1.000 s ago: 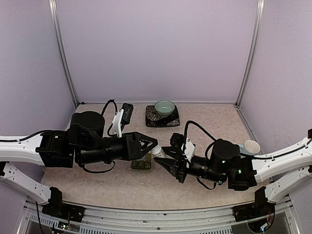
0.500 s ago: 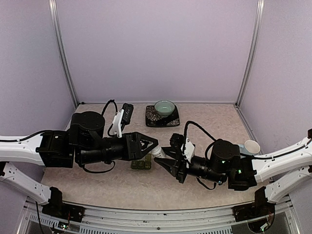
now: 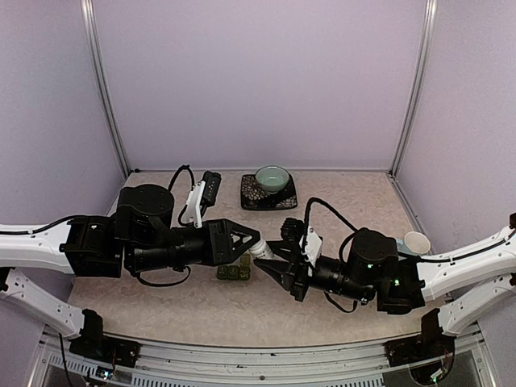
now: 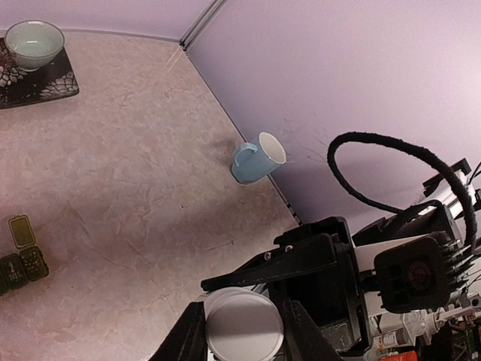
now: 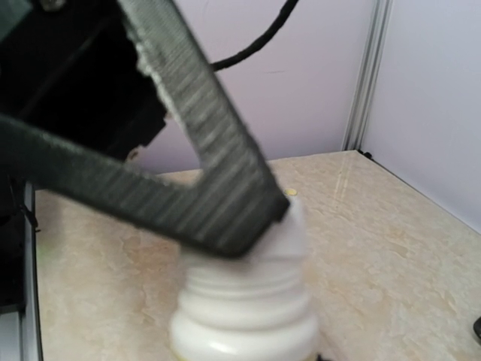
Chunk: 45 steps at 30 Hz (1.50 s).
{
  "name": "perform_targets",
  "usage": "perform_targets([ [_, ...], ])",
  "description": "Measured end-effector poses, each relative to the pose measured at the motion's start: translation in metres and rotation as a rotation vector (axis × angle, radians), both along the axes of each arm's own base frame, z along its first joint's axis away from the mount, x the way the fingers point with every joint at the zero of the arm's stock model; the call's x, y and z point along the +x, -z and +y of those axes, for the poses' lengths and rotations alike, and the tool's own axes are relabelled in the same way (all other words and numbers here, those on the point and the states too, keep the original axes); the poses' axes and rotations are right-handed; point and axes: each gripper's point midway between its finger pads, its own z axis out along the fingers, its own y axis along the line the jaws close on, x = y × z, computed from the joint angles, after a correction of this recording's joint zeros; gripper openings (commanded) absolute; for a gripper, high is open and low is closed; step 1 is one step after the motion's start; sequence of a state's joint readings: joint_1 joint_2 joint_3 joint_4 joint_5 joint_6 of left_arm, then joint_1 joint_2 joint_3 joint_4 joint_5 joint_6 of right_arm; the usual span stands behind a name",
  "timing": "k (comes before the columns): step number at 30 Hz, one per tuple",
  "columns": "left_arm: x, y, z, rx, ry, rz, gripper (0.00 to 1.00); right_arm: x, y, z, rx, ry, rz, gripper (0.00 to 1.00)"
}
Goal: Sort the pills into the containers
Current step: Screw the lid of the pill container onto the pill bottle.
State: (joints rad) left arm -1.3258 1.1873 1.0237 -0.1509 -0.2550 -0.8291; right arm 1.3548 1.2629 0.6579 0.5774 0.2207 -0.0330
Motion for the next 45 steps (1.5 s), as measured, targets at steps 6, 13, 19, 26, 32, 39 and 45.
perform_targets([
  [6, 0.0005, 0.0001, 0.0003, 0.001, -0.003, -0.001, 0.31, 0.0000, 0.0000, 0.0001, -0.001, 0.000, 0.001, 0.26],
  [13, 0.0010, 0.0001, 0.0006, 0.002, -0.006, -0.003, 0.49, -0.0005, 0.0005, 0.0004, -0.001, -0.003, 0.006, 0.26],
  [19, 0.0011, 0.0000, 0.0008, 0.003, -0.009, -0.006, 0.47, -0.0015, 0.0020, 0.0007, -0.006, -0.009, 0.010, 0.26],
  [26, 0.0021, -0.0002, 0.0014, 0.004, -0.015, -0.009, 0.37, -0.0016, 0.0024, 0.0009, -0.007, -0.010, 0.010, 0.26],
  [32, 0.0023, 0.0004, 0.0018, 0.007, -0.016, -0.009, 0.33, -0.0016, 0.0034, 0.0012, -0.010, -0.010, 0.011, 0.26],
  [39, 0.0026, 0.0023, 0.0032, 0.020, -0.025, -0.013, 0.31, -0.0012, 0.0040, 0.0028, -0.027, -0.009, 0.025, 0.26],
  [45, 0.0067, 0.0002, 0.0077, 0.040, -0.054, -0.021, 0.30, 0.0025, 0.0019, 0.0092, -0.051, 0.004, 0.039, 0.26],
])
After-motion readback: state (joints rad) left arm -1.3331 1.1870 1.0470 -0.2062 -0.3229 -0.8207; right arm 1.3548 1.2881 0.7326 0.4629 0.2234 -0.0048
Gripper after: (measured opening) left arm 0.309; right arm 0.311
